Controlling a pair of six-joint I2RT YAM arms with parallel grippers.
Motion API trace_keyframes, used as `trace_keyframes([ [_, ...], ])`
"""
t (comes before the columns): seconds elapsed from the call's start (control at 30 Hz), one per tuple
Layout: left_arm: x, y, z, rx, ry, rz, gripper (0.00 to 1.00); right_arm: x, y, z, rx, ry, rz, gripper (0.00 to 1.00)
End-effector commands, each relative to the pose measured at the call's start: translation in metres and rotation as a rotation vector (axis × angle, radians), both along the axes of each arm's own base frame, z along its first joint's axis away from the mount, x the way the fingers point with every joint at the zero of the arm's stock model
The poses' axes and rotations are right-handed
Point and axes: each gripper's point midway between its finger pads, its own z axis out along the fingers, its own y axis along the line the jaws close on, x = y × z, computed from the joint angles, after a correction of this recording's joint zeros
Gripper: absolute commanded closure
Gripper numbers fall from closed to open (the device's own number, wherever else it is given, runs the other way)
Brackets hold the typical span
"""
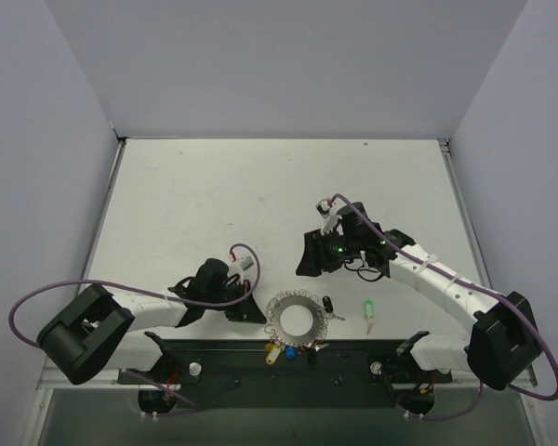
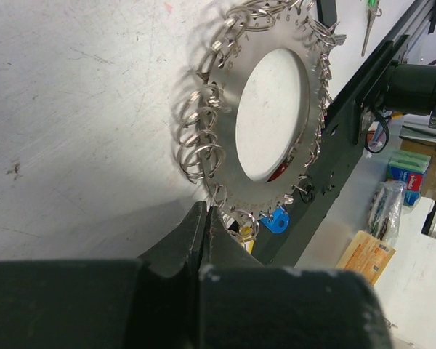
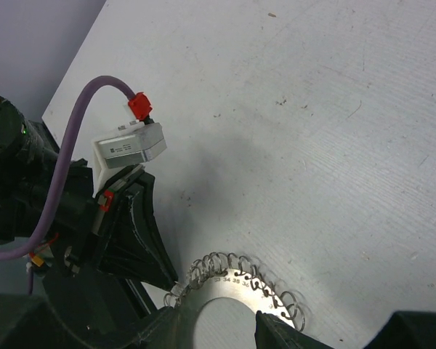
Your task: Put the keys on the keyring
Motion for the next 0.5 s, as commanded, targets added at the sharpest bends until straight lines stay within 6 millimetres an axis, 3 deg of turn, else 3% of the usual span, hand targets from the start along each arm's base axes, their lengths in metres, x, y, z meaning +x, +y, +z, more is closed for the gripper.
trace_keyframes([
  [0.0, 0.021, -0.013, 0.034, -0.073, -0.138, 0.010, 1.00, 0.001, 0.003, 0.011, 0.035, -0.029, 0.024, 0.54],
  [0.23, 0.043, -0.011, 0.094, -0.117, -0.403, 0.030, 1.00, -0.007, 0.019, 0.034, 0.148, -0.077, 0.130, 0.47],
  [0.33, 0.045, -0.008, 0.112, -0.138, -0.478, 0.037, 1.00, -0.014, 0.033, 0.058, 0.259, -0.133, 0.205, 0.39],
  [0.37, 0.045, -0.008, 0.121, -0.154, -0.506, 0.031, 1.00, -0.022, 0.038, 0.067, 0.296, -0.150, 0.252, 0.30],
  [0.47, 0.045, -0.009, 0.132, -0.159, -0.535, 0.014, 1.00, -0.033, 0.050, 0.085, 0.358, -0.252, 0.345, 0.17],
])
